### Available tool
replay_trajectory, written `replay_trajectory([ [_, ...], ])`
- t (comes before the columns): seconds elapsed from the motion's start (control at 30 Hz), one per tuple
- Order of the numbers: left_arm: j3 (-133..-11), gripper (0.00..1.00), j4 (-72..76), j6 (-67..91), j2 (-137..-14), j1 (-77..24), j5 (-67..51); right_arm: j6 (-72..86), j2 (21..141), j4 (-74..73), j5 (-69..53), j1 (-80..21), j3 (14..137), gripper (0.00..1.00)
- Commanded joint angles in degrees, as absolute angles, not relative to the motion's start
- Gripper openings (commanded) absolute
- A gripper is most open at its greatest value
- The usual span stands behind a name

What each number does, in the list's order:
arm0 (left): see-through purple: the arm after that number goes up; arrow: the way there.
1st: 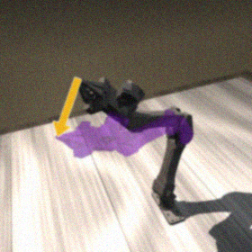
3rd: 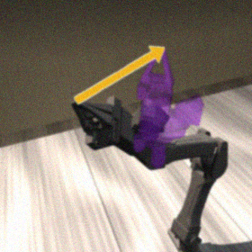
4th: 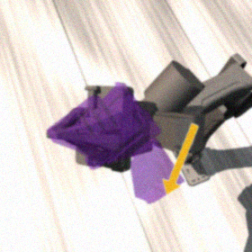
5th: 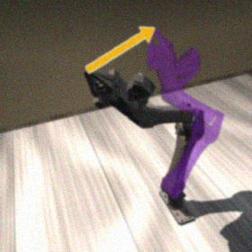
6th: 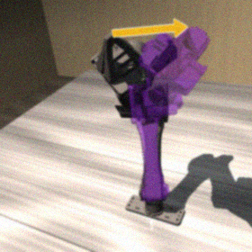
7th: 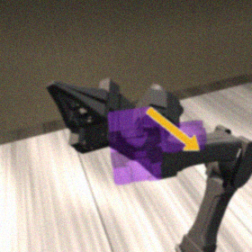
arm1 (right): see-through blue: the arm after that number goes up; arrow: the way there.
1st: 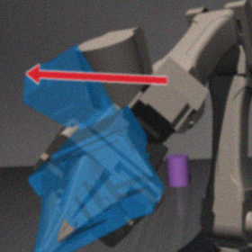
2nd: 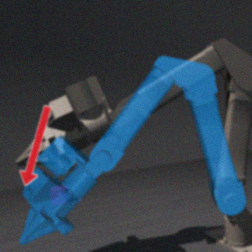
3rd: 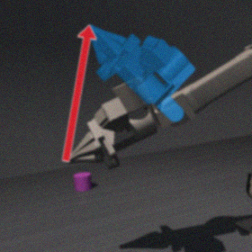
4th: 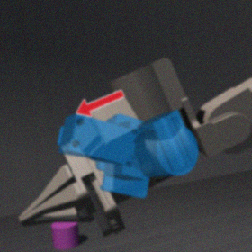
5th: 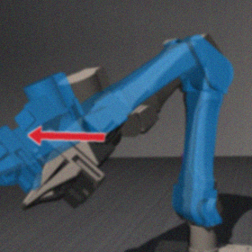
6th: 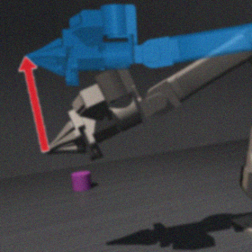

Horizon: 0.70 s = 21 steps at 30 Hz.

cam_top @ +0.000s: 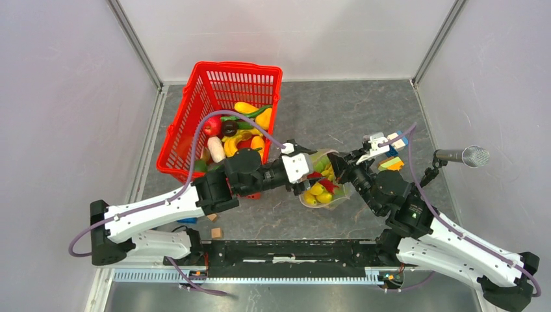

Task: Place the food in the zip-top bag and seal the zipper
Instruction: Place the fake vegetable in the zipper food storage bag.

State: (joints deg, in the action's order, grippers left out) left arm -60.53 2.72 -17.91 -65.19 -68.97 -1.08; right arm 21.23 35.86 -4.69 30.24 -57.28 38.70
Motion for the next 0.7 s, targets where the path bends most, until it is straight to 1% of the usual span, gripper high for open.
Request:
replay_trajectory([
  [0.0, -63.98, 0.70, -2.43, -14.10, -65.99, -68.91, -8.53, 21.82, 35.40, 1.42, 31.10, -57.48, 39.39, 0.06],
  [0.13, -66.39, 0.68, -6.57, -13.49, -67.66, -68.94, -13.73, 21.84, 35.52, 1.41, 30.99, -57.48, 39.55, 0.07],
  [0.23, -68.81, 0.69, -10.09, -12.21, -69.05, -68.96, -17.53, 21.85, 35.50, 1.23, 31.46, -57.48, 39.55, 0.07],
  [0.33, -68.84, 0.70, -9.28, -9.68, -70.25, -69.21, -18.18, 22.15, 35.51, 1.23, 31.79, -57.47, 39.53, 0.07],
  [0.4, -67.43, 0.70, -6.37, -7.32, -70.33, -70.41, -14.81, 22.77, 35.55, 0.73, 32.57, -57.48, 39.55, 0.07],
  [0.5, -63.91, 0.75, -0.44, -4.79, -69.45, -72.76, -10.58, 23.50, 35.71, 0.16, 33.90, -57.46, 39.72, 0.07],
  [0.57, -62.24, 0.75, 4.95, -3.08, -69.07, -74.54, -8.30, 24.00, 35.97, 0.17, 34.54, -57.48, 40.03, 0.07],
  [0.67, -62.07, 0.75, 8.26, -0.62, -70.01, -77.22, -4.32, 24.36, 36.46, -1.31, 35.15, -57.48, 40.43, 0.07],
])
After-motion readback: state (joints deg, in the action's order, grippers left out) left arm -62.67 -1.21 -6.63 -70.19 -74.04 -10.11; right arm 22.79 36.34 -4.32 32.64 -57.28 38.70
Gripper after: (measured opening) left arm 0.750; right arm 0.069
